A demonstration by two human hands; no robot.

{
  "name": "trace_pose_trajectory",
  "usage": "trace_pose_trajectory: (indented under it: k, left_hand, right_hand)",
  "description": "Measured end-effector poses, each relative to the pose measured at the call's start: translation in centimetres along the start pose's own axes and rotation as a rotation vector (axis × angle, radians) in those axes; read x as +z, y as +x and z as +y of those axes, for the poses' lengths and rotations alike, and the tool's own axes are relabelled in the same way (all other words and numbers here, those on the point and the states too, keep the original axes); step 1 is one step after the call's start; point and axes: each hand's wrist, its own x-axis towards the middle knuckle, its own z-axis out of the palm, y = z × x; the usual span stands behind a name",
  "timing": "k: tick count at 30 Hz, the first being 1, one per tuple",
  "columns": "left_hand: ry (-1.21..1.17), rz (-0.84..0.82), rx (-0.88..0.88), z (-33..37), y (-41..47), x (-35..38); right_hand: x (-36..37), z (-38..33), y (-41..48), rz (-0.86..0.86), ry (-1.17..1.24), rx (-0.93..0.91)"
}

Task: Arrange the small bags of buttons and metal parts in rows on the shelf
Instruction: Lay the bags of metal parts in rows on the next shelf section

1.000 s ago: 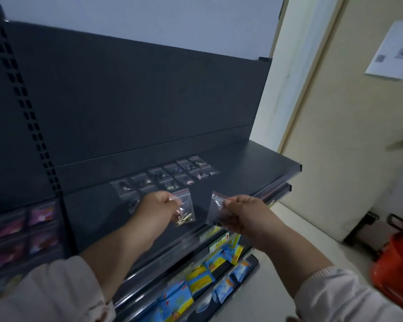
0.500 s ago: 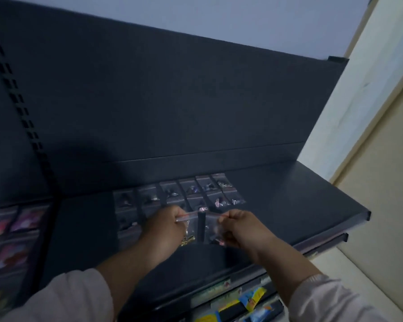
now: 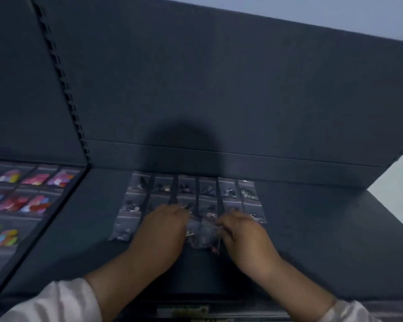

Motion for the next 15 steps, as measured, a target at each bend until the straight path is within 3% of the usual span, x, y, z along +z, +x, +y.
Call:
trace_pose_trajectory:
  k: [3,6,15]
  left_hand:
    - [0.055,-0.073,0.083,-0.5,-0.4,1.8]
    - [0.099,-0.166,0.125,-0.5,-0.7,2.8]
    - [0.173,-0.162,0.121,-1.1,-1.4,3.1]
  right_hand:
    - [2.0,1.0,-0.7,-0.123,-0.021,-0.096]
    - [3.1,1.2,-0.8,-0.072,-0.063,-0.176]
    - [3.3,2.1,-0.5,-0.042,0.004,-0.255]
